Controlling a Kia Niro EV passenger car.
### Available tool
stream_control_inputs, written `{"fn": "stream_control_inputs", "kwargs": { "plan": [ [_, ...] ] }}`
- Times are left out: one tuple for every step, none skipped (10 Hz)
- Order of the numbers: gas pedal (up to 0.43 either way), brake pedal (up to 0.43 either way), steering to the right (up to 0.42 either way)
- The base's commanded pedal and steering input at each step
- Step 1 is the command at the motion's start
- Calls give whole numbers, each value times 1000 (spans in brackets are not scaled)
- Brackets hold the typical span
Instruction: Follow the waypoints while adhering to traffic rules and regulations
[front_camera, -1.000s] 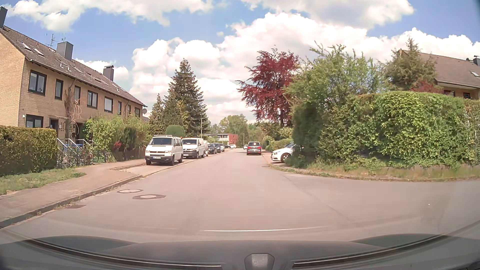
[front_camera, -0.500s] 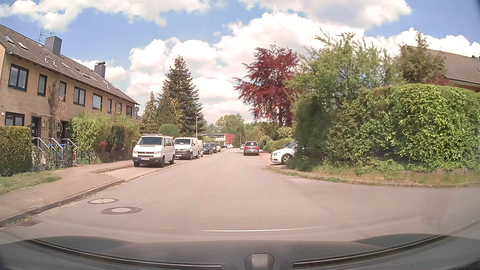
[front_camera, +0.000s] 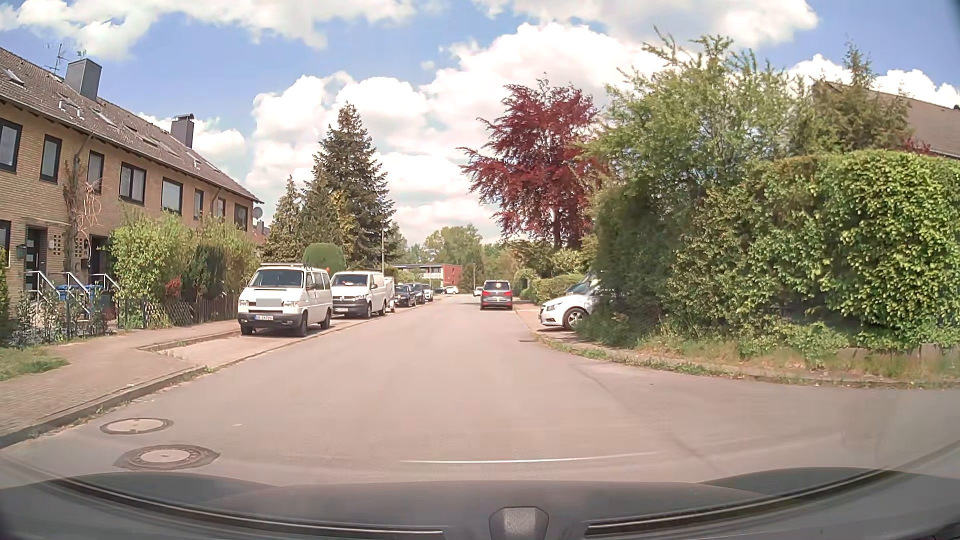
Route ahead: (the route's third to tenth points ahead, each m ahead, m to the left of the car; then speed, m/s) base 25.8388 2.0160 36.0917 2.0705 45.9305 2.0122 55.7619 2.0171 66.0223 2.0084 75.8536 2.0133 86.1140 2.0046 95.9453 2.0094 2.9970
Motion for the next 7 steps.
{"fn": "stream_control_inputs", "kwargs": {
  "plan": [
    [0, 244, 56],
    [0, 244, 66],
    [0, 244, 69],
    [0, 250, 69],
    [0, 244, 70],
    [0, 244, 70],
    [0, 250, 70]
  ]
}}
